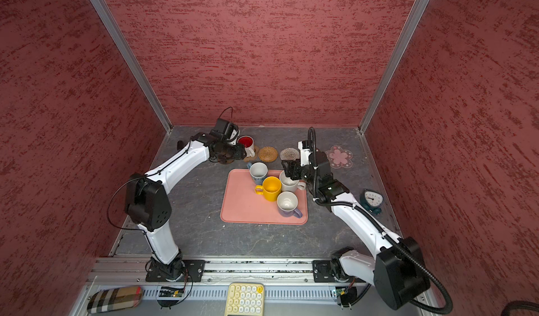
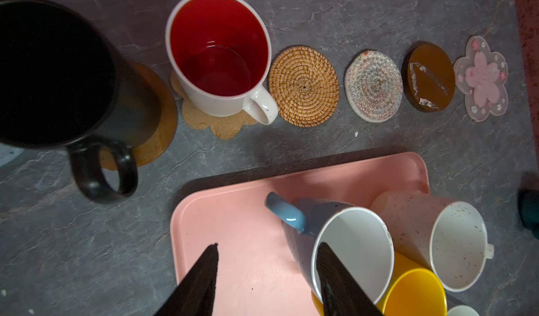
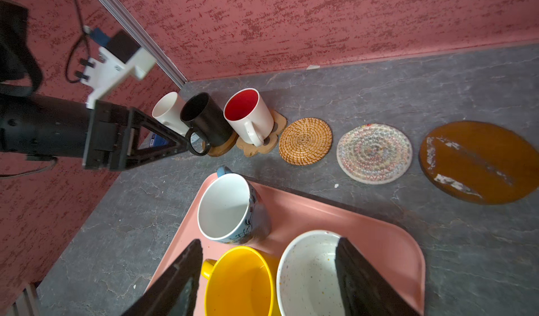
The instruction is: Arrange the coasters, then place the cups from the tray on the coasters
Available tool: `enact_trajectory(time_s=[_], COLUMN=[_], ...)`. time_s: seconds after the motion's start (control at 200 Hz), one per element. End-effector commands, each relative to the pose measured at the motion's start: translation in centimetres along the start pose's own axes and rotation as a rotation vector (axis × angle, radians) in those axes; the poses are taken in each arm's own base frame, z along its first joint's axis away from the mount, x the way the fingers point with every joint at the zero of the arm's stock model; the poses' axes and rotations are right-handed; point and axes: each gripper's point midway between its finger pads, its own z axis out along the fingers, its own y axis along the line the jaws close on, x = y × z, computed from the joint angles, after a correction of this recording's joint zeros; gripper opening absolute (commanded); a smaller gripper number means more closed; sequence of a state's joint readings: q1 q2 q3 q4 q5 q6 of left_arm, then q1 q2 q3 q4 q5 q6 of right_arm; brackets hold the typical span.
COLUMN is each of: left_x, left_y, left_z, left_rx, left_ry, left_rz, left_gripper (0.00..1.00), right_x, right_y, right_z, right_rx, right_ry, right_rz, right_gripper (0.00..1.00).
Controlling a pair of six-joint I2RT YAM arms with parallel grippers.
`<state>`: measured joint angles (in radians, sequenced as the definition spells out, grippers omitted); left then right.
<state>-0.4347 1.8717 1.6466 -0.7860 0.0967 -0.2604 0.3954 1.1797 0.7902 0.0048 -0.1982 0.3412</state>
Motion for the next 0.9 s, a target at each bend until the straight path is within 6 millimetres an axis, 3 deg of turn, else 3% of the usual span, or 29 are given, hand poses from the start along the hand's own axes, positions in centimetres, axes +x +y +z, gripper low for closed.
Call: enact_trajectory(time_s=[0.0,0.18,0.381,0.897], left_x=[-0.3,-1.2,-1.0,3.1], left_y=[-0.7,-0.9,-0.5,0.0], left_z=[1.0,3.0,4.9,6.1], left_rx=[-0.024,-0.04,-0.066,-0.067], left_ry=[0.019,0.045,0.082,0.144], left_rz=[0.024,0.024,0.028,0.024], left_gripper=[0.55,0.55,0.52,0.47], right_x=[-1.3,-1.2,-1.3,-1.4], right_y=[0.3,0.5,0.6,0.8], right_z=[-0.2,-0.3,-0.5,-0.5], right_rx=[-0.017,-0.033,-0.037,-0.043], right_ry=[-0.062,-0.068,-0.076,-0.077], right_rz=[0.008,0.009,0.008,0.007], right_gripper=[0.72,0.72,0.72,0.72])
